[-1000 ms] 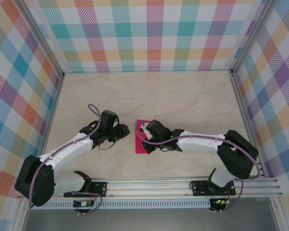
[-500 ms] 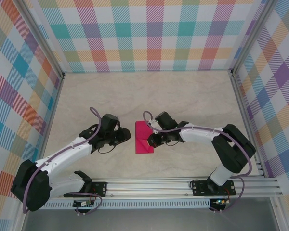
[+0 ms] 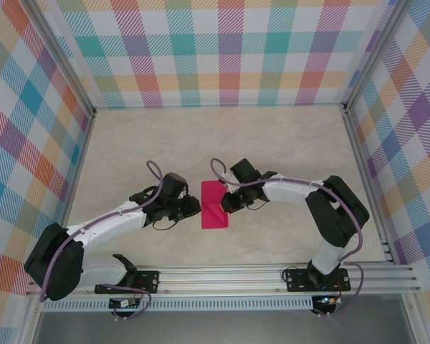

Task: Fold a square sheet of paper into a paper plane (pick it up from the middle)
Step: Fold the triangle a second time at the center of the table.

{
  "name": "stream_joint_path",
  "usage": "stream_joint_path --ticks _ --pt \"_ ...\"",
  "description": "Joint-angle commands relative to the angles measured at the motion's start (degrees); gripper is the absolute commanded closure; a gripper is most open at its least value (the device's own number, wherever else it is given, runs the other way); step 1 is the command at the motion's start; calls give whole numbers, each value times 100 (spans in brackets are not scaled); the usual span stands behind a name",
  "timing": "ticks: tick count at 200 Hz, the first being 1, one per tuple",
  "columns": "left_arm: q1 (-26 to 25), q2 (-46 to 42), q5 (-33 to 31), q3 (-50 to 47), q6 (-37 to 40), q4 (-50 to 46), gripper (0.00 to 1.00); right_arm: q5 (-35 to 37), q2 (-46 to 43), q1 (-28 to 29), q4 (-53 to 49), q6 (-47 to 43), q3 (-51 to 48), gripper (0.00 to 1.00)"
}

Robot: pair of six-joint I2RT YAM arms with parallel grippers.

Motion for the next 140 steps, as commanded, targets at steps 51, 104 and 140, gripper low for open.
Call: stream_joint_path --ticks 51,104,140 --pt "-221 466 -90 390 -29 378 70 285 128 -17 -357 -239 242 98" --pt "-287 624 -178 441 -43 402 70 353 256 -17 -352 -237 322 97" --pt "-289 679 -218 439 -65 429 72 443 296 -17 -378 -171 358 97"
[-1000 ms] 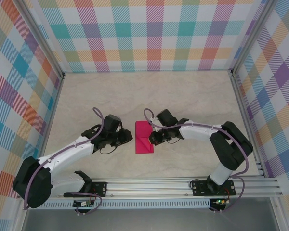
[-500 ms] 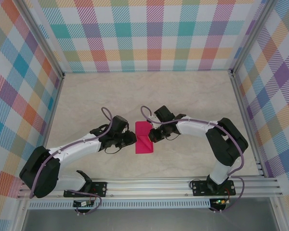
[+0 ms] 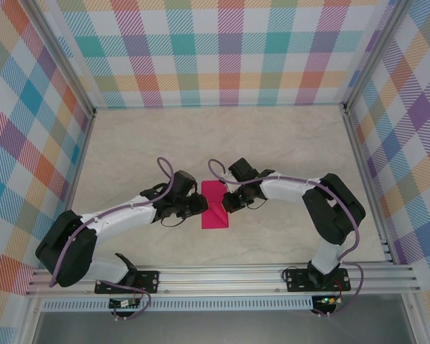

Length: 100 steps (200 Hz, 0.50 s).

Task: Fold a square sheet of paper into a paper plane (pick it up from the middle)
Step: Fold the triangle a second time at the center of the table.

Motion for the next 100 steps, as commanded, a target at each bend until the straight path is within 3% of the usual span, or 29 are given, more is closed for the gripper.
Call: stream_joint_path --ticks 1,100 --pt "-68 54 -113 139 -59 60 72 95 103 -17 -110 -87 155 97" --pt "-76 184 -27 113 -249 359 83 160 135 -18 -79 22 61 96"
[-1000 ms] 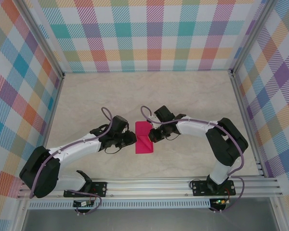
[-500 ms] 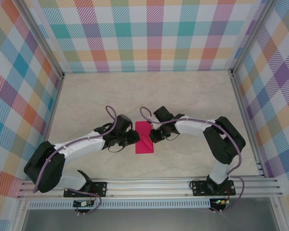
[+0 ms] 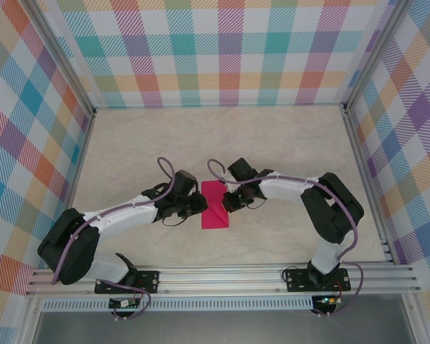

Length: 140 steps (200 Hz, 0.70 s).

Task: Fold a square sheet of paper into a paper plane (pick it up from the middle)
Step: Fold the triangle a second time at the center of the table.

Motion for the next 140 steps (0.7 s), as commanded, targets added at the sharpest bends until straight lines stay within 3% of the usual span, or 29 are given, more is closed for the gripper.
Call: stream_joint_path --ticks 1,140 --pt "-73 79 -11 113 -92 153 83 53 59 -17 -75 23 31 97" --pt "-94 255 56 152 -191 342 85 159 75 -17 -83 139 -58 95"
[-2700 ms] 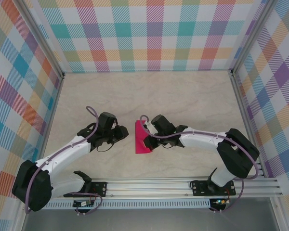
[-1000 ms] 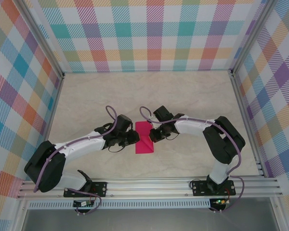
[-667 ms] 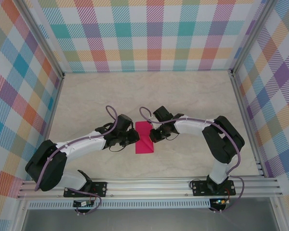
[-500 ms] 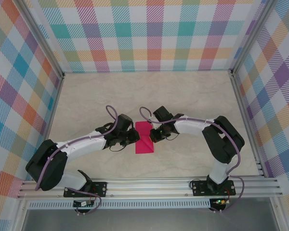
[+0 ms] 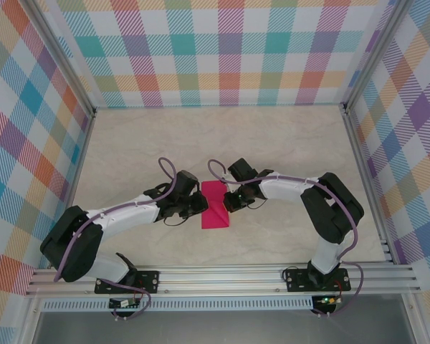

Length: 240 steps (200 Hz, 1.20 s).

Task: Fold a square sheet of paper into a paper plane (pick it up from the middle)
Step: Fold the triangle a second time at the center of the table.

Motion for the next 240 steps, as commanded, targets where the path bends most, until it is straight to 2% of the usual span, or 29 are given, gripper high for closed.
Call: stream_joint_path --ticks 1,140,240 --pt "-73 96 49 150 -67 213 85 -29 75 -17 -62 87 -39 95" --pt "-90 872 619 -109 -685 1848 91 -88 85 -17 47 199 -135 95" --pt "-84 789 131 -95 -578 1167 91 -319 -90 -16 54 178 1 94"
